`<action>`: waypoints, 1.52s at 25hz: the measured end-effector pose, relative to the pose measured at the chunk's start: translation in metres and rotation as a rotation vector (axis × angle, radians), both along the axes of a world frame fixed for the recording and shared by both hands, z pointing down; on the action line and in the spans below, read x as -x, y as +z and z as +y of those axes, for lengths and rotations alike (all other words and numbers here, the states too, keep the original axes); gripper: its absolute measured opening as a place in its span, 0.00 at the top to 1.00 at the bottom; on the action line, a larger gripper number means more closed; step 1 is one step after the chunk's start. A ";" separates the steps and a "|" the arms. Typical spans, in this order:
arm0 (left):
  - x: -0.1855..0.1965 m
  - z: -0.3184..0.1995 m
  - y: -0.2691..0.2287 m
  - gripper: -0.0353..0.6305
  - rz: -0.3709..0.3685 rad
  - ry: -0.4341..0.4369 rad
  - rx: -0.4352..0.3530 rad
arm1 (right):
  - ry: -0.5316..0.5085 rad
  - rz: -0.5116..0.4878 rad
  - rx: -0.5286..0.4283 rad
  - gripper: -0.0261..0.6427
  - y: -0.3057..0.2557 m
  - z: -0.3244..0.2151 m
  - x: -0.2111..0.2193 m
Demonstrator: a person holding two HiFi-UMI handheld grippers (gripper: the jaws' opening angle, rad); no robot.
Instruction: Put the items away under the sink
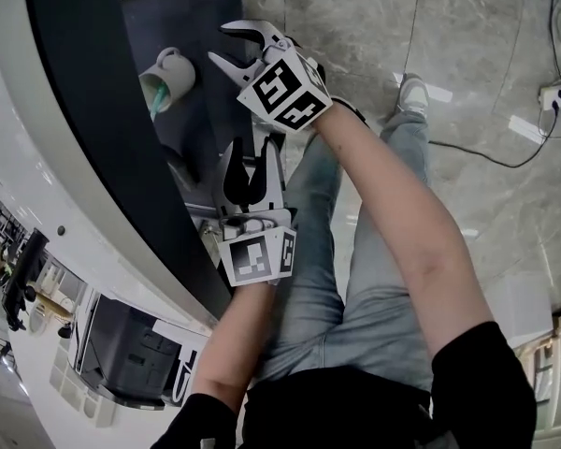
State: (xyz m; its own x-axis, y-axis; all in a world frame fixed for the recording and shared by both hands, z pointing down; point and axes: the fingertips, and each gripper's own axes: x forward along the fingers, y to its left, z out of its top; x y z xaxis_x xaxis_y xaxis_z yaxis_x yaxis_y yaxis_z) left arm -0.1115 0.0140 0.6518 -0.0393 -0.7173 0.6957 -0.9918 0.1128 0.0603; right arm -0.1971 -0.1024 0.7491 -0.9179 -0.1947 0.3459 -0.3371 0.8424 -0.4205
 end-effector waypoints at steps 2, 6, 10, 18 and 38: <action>-0.003 0.000 -0.003 0.68 -0.001 0.006 0.010 | 0.024 0.014 0.021 0.76 -0.003 0.002 -0.019; -0.022 0.001 -0.025 0.71 -0.014 0.030 -0.011 | 0.047 0.028 0.021 0.84 -0.031 0.009 -0.066; -0.051 -0.006 -0.062 0.85 -0.029 0.056 -0.064 | 0.062 0.056 -0.022 0.87 -0.080 0.011 -0.123; -0.077 -0.039 -0.150 0.90 0.023 0.100 -0.168 | 0.110 0.064 -0.037 0.88 -0.190 0.000 -0.204; -0.105 -0.080 -0.381 0.91 0.185 0.143 -0.377 | 0.082 0.042 -0.162 0.88 -0.458 -0.013 -0.276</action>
